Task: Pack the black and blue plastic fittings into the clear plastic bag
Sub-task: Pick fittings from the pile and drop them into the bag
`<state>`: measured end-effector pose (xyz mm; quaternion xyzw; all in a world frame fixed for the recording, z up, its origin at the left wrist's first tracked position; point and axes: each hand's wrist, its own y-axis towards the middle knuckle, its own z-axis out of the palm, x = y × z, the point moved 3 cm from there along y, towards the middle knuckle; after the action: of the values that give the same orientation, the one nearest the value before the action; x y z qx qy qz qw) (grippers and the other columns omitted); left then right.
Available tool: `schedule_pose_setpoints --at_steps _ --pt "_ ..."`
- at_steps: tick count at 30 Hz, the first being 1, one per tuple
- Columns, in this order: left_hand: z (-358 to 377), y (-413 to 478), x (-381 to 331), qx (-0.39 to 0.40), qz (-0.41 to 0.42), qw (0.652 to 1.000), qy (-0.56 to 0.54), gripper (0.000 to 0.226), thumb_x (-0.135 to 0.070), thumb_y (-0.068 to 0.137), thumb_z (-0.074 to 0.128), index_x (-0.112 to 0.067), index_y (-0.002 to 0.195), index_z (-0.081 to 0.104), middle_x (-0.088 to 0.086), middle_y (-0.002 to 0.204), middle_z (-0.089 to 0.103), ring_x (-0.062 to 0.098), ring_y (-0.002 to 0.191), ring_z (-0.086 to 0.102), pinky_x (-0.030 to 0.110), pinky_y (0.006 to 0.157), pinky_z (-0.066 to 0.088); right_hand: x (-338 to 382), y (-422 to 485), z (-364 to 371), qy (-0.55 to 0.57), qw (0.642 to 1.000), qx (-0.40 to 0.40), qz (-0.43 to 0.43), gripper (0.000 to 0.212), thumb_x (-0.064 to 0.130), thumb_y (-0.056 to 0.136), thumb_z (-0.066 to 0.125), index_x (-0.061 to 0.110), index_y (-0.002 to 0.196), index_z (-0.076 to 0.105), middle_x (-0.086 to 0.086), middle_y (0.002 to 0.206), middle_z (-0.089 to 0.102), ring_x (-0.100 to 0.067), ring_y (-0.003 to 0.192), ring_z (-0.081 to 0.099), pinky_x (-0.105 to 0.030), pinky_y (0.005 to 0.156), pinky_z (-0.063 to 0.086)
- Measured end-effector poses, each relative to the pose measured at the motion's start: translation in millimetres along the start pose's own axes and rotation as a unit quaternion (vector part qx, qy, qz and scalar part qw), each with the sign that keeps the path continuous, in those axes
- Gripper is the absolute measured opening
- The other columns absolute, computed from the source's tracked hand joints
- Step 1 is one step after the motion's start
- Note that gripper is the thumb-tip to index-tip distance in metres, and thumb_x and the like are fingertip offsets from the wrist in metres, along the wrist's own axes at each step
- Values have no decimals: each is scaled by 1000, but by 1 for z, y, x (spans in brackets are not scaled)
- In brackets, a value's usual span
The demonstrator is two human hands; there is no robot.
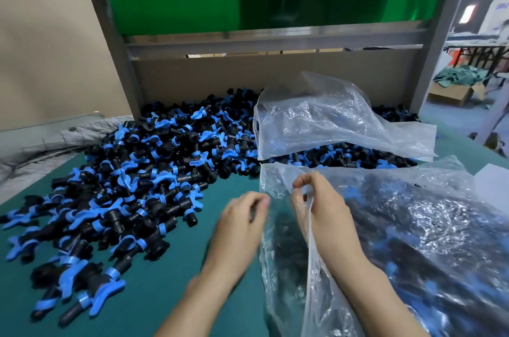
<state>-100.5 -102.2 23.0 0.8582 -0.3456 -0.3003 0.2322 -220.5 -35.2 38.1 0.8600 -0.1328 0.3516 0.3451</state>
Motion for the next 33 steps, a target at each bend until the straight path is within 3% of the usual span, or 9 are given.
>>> schedule_pose_setpoints --at_steps 2,3,6,9,14,18,22,28,33 --pt "-24 -9 40 23 -136 990 -27 21 -38 101 44 -30 106 63 -21 87 58 1 85 55 24 66 40 -4 -3 4 -17 1000 21 -1 6 39 97 48 42 93 45 11 71 59 -10 61 54 -38 63 50" --pt "-35 -12 60 -14 -178 984 27 22 -35 101 44 -26 108 62 -16 90 61 10 86 58 29 65 41 -6 -5 5 -22 999 32 -2 7 38 98 47 42 93 45 11 67 57 -12 60 53 -38 61 48" --pt "-46 -18 60 -20 -221 965 137 25 -31 102 39 -21 114 58 -5 94 69 23 79 65 34 60 47 -10 -8 7 -46 998 53 -3 6 35 99 49 40 96 46 18 71 53 -18 68 52 -34 63 38" --pt "-47 -20 73 48 -279 935 215 29 -35 103 33 -20 122 50 -1 102 66 25 81 67 32 60 44 -13 -11 8 -59 996 62 5 8 34 99 50 41 100 49 20 95 63 -19 84 59 -35 70 43" --pt "-50 -24 71 100 -301 919 234 33 -35 104 33 -23 133 44 7 117 51 22 78 63 30 57 42 -19 -12 10 -74 996 50 18 32 14 96 53 45 103 48 22 97 65 -14 86 60 -33 66 44" --pt "-50 -27 75 98 -312 917 229 28 -27 104 38 -24 131 45 9 111 47 22 87 57 32 58 45 -20 -11 9 -65 997 42 9 26 21 97 56 46 99 48 27 92 61 -10 85 60 -32 65 44" --pt "-55 -24 72 67 -307 925 215 29 -22 103 37 -24 128 50 9 104 53 25 87 59 35 60 48 -21 -11 8 -55 998 39 2 23 29 98 54 49 94 44 27 89 60 -2 76 56 -20 59 37" --pt "-68 -16 61 -147 -244 958 -15 16 -29 99 39 -27 103 54 -1 74 63 24 59 55 37 51 43 -18 -12 6 -51 998 45 11 18 35 98 50 50 92 43 28 85 58 1 72 54 -18 55 33" --pt "-46 -14 54 -123 -297 885 -338 23 -28 103 42 -28 95 64 -7 74 62 7 55 51 26 52 44 -18 -11 5 -48 998 49 9 15 34 98 49 47 93 44 24 83 59 -1 74 54 -18 57 35"
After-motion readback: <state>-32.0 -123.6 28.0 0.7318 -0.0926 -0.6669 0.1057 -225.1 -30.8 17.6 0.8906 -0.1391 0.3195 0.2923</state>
